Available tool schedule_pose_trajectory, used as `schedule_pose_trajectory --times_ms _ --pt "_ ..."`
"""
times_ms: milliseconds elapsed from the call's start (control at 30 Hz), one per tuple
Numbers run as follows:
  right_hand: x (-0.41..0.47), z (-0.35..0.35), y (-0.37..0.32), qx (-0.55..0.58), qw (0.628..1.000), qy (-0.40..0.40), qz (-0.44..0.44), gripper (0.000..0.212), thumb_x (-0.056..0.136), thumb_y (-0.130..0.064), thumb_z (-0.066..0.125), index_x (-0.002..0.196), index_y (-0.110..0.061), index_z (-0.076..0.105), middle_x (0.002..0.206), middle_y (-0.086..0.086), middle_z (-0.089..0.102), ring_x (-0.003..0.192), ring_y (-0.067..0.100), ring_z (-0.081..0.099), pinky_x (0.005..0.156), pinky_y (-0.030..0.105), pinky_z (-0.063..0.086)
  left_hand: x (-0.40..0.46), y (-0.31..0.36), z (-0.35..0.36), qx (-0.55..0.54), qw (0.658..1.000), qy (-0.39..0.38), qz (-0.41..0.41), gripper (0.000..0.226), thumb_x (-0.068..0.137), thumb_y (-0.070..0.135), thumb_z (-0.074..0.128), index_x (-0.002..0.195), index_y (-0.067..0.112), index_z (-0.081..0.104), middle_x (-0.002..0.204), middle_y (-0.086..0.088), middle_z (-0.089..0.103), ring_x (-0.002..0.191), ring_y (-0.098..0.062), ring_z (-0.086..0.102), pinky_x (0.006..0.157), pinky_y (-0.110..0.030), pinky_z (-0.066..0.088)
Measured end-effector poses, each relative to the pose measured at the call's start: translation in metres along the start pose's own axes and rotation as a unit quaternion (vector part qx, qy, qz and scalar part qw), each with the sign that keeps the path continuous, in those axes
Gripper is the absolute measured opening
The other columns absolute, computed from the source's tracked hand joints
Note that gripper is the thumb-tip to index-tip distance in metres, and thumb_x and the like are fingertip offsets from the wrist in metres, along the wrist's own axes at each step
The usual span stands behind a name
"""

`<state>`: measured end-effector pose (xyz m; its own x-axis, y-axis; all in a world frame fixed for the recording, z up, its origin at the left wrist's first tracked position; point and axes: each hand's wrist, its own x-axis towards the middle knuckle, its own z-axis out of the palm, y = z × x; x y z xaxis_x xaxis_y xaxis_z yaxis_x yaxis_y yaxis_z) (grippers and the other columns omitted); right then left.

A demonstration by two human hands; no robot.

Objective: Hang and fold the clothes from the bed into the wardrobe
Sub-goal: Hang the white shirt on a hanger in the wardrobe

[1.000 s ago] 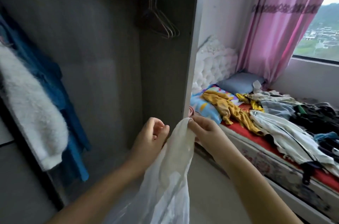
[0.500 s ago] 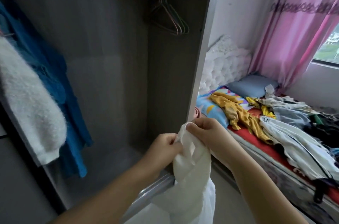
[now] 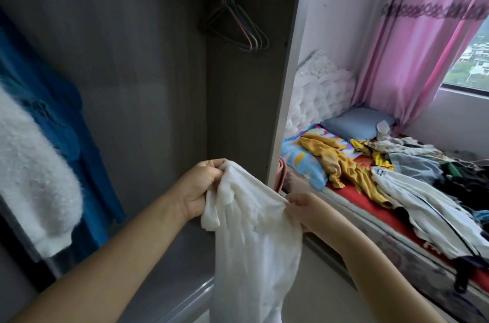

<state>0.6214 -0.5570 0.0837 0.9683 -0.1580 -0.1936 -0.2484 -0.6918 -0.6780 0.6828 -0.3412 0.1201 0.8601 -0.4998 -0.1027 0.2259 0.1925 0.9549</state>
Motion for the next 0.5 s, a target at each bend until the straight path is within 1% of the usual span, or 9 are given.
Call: schedule_pose_trajectory --times_ms 67,133,200,267,333,400,433,467,500 --pt "0.006 -0.005 -0.013 0.142 0.990 0.009 0.017 0.025 0.094 -0.010 0.051 0.075 -0.010 0.067 0.074 0.008 0.064 0.065 0.016 0.062 0.060 0.026 0.051 0.007 0.006 -0.030 0.016 0.999 0.028 -0.013 0.050 0.082 -0.019 0.026 0.051 0.011 0.052 0.053 -0.007 0.048 0.043 -0.015 0.048 0.042 -0.020 0.044" --pt "0.006 -0.015 -0.026 0.266 0.964 -0.014 0.000 0.030 0.096 -0.011 0.052 0.076 -0.016 0.075 0.078 0.007 0.070 0.069 0.016 0.066 0.059 0.025 0.052 0.014 0.006 -0.054 0.080 0.995 0.054 -0.018 0.039 0.084 -0.015 0.034 0.060 0.010 0.053 0.058 -0.007 0.049 0.046 -0.014 0.048 0.044 -0.019 0.042" --pt "0.007 -0.019 -0.046 0.327 0.944 -0.027 -0.041 0.033 0.096 -0.010 0.053 0.078 -0.020 0.079 0.082 0.006 0.074 0.071 0.014 0.069 0.060 0.025 0.056 0.019 0.005 -0.083 0.203 0.978 0.030 -0.025 0.024 0.083 -0.008 0.046 0.071 0.010 0.057 0.064 -0.006 0.053 0.055 -0.014 0.050 0.051 -0.024 0.041" --pt "0.012 -0.015 -0.069 0.348 0.934 -0.029 -0.076 0.032 0.096 -0.009 0.052 0.083 -0.023 0.079 0.081 0.005 0.073 0.068 0.011 0.069 0.057 0.022 0.056 0.021 0.005 -0.116 0.343 0.936 -0.054 -0.063 0.013 0.079 0.002 0.055 0.083 0.011 0.063 0.074 -0.005 0.061 0.067 -0.014 0.055 0.060 -0.028 0.044" --pt "0.015 -0.012 -0.090 0.371 0.923 -0.039 -0.094 0.029 0.097 -0.012 0.053 0.088 -0.026 0.077 0.079 0.004 0.071 0.065 0.012 0.067 0.055 0.023 0.055 0.021 0.004 -0.139 0.471 0.864 -0.129 -0.120 0.015 0.080 0.007 0.058 0.092 0.014 0.063 0.086 -0.003 0.064 0.075 -0.011 0.057 0.067 -0.026 0.045" --pt "0.018 -0.009 -0.107 0.389 0.914 -0.050 -0.109 0.030 0.096 -0.014 0.054 0.085 -0.028 0.077 0.079 0.004 0.071 0.064 0.012 0.067 0.055 0.024 0.056 0.024 0.002 -0.153 0.614 0.777 -0.107 -0.089 0.019 0.084 0.009 0.055 0.099 0.021 0.059 0.093 0.001 0.062 0.078 -0.009 0.055 0.068 -0.022 0.044" --pt "0.021 -0.005 -0.116 0.390 0.912 -0.050 -0.114 0.030 0.096 -0.015 0.054 0.082 -0.029 0.077 0.078 0.003 0.070 0.064 0.012 0.066 0.055 0.024 0.056 0.025 0.002 -0.156 0.640 0.765 -0.064 -0.029 0.023 0.085 0.010 0.054 0.105 0.022 0.057 0.098 0.003 0.060 0.083 -0.009 0.056 0.071 -0.023 0.046" --pt "0.025 -0.001 -0.124 0.384 0.915 -0.052 -0.115 0.030 0.096 -0.015 0.054 0.081 -0.029 0.077 0.078 0.003 0.070 0.063 0.012 0.066 0.054 0.024 0.055 0.025 0.000 -0.155 0.600 0.797 -0.042 0.050 0.027 0.086 0.011 0.054 0.111 0.022 0.056 0.104 0.002 0.059 0.092 -0.010 0.057 0.080 -0.025 0.048" --pt "0.028 0.004 -0.132 0.372 0.920 -0.053 -0.114 0.029 0.096 -0.017 0.055 0.081 -0.029 0.076 0.078 0.002 0.069 0.064 0.012 0.066 0.055 0.024 0.055 0.023 0.000 -0.149 0.508 0.853 -0.056 0.108 0.029 0.087 0.017 0.057 0.114 0.025 0.055 0.108 0.002 0.060 0.100 -0.009 0.058 0.089 -0.025 0.048"
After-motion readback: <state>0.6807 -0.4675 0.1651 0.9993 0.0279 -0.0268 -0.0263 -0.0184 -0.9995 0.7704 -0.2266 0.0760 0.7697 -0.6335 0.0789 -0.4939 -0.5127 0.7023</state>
